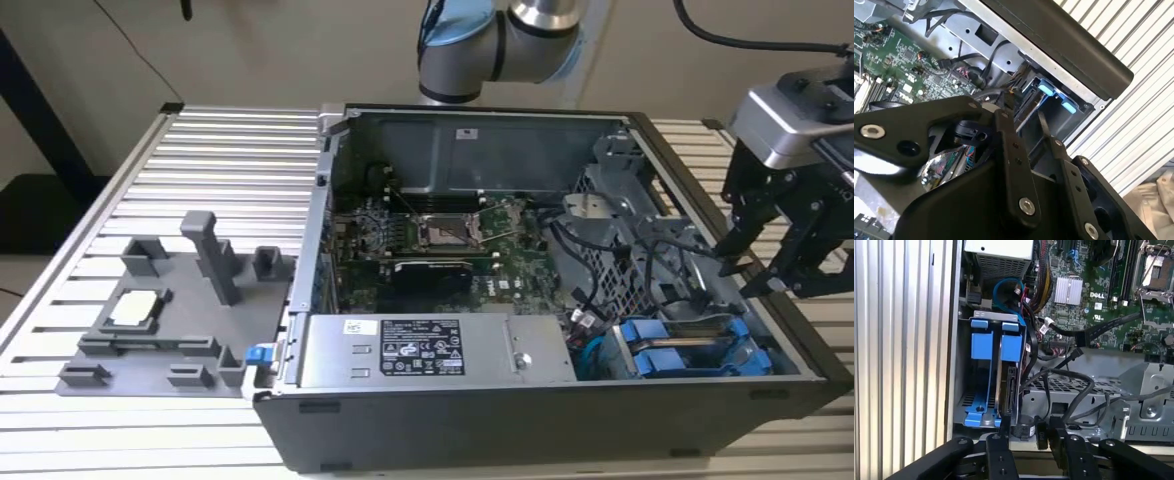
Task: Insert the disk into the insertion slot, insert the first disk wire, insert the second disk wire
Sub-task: 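Insert the first disk wire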
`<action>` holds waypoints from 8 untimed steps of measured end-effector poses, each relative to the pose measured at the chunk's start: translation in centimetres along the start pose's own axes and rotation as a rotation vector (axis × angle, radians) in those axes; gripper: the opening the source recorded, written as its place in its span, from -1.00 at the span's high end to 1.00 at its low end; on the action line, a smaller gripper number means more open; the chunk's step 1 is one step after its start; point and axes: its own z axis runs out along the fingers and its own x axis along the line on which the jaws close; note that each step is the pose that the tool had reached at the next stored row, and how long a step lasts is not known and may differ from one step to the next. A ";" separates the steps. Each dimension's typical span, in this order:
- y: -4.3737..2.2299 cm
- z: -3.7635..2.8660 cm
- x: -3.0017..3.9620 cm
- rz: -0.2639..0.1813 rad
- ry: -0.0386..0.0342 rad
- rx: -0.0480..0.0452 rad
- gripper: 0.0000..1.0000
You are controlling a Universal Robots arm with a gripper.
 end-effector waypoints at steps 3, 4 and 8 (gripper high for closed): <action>-0.02 0.00 0.00 0.000 0.0000 0.0000 0.48; -0.03 0.00 0.00 0.000 0.0000 0.0000 0.62; -0.05 0.00 0.01 0.000 0.0000 0.0000 0.62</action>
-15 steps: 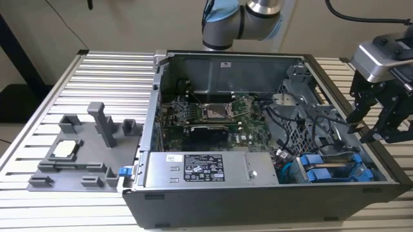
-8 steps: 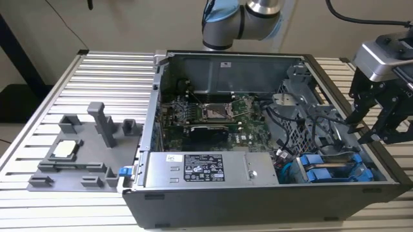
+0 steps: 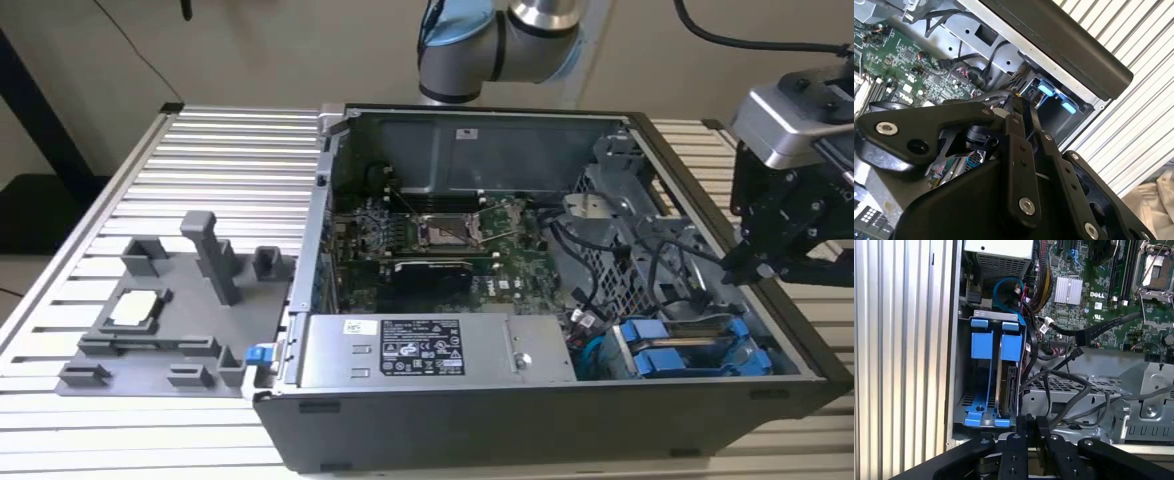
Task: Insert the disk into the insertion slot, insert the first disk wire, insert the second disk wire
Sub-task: 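Insert the first disk wire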
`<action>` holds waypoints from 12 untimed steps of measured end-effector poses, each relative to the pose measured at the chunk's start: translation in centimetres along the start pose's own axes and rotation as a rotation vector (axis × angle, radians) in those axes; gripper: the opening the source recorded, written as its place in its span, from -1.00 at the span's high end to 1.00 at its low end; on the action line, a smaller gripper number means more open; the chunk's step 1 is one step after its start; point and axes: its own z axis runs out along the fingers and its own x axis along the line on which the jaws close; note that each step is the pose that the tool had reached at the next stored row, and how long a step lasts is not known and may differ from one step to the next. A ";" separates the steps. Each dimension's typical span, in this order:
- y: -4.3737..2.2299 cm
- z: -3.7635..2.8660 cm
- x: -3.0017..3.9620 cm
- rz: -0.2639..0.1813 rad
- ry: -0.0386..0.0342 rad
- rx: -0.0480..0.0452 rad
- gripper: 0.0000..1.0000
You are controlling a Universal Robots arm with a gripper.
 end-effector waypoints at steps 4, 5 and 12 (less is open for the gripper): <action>-0.01 0.00 0.00 0.002 0.0268 -0.0379 0.62; -0.02 0.00 0.00 0.002 0.0334 -0.0502 0.62; 0.02 0.46 0.05 0.053 0.0455 -0.0683 0.62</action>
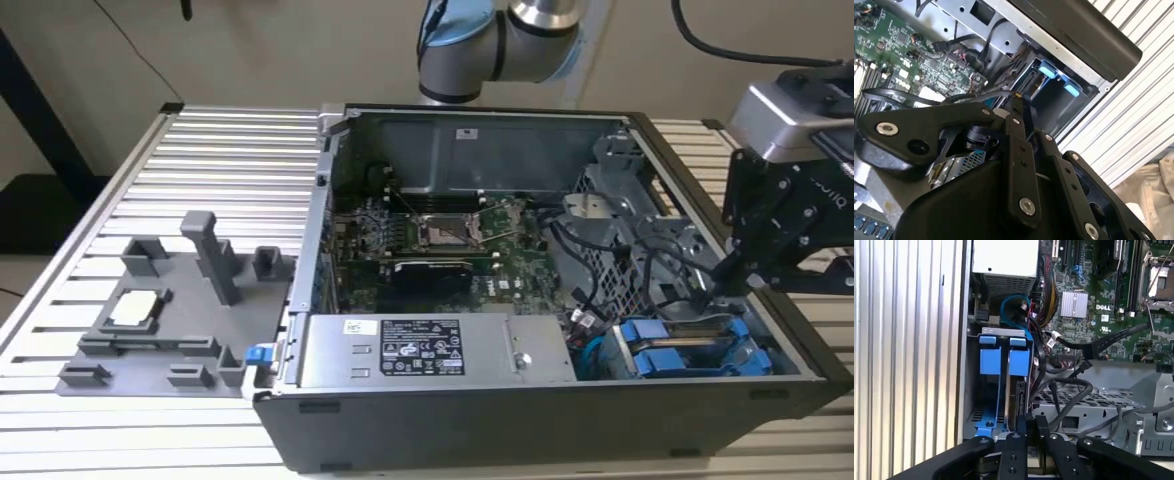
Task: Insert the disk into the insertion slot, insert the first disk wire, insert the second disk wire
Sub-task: 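Insert the first disk wire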
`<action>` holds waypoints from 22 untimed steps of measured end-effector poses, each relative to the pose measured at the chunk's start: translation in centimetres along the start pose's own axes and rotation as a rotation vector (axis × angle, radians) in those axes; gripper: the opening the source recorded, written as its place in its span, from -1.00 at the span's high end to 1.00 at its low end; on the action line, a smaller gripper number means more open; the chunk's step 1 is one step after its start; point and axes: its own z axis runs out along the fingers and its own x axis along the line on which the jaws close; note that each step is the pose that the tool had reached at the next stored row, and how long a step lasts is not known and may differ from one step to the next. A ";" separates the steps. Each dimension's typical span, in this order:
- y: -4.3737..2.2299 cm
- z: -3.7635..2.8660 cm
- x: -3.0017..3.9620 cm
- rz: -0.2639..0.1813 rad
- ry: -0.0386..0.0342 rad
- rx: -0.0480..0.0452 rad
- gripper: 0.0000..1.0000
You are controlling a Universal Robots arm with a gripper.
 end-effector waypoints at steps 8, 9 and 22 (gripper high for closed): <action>-0.18 0.88 0.06 0.032 -0.0002 -0.0189 0.62; -0.17 1.02 0.07 0.032 -0.0003 -0.0193 0.62; -0.88 2.82 0.21 0.032 -0.0007 -0.0267 0.62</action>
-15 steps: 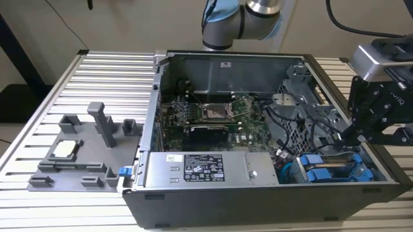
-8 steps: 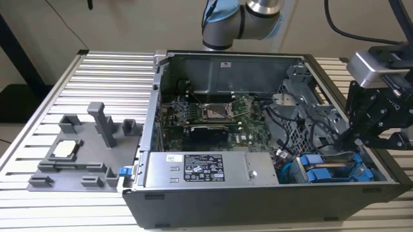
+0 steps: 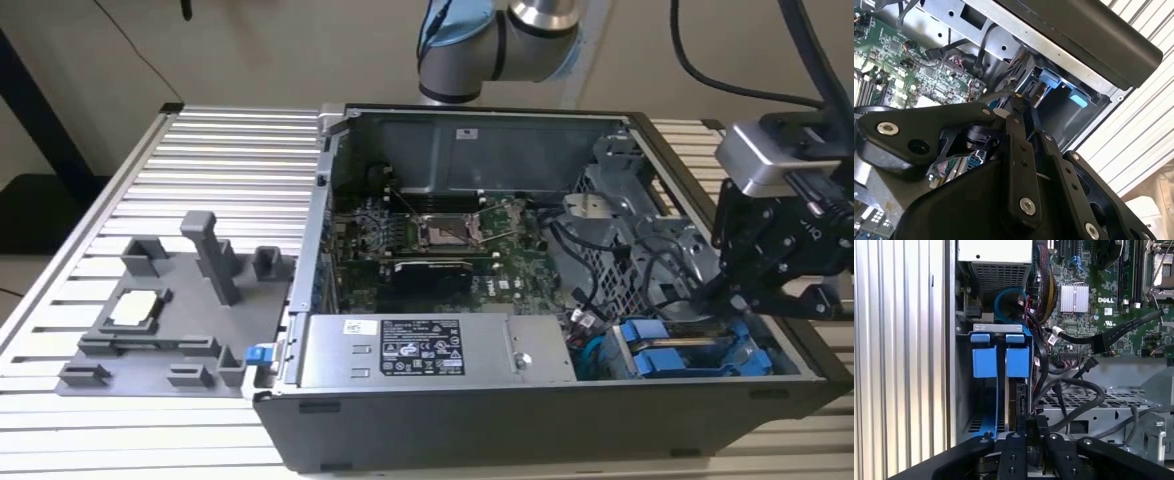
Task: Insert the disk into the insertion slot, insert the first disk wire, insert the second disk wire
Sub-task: 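Insert the first disk wire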
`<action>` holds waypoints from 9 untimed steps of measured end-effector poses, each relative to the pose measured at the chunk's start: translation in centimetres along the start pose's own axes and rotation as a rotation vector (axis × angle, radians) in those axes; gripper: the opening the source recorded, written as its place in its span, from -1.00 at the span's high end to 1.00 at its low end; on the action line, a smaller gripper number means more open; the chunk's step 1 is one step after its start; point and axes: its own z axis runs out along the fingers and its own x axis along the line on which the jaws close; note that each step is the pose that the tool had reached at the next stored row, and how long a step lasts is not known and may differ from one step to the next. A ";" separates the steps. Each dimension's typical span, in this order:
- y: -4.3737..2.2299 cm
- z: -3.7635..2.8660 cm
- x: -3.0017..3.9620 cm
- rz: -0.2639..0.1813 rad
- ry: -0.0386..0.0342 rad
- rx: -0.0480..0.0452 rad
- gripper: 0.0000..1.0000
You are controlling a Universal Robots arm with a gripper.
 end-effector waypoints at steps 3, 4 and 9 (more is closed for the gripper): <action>-0.07 0.34 0.02 0.000 0.0001 -0.0003 0.62; -0.09 0.45 0.03 0.000 0.0001 -0.0004 0.62; -0.21 0.83 0.05 -0.001 0.0011 -0.0007 0.62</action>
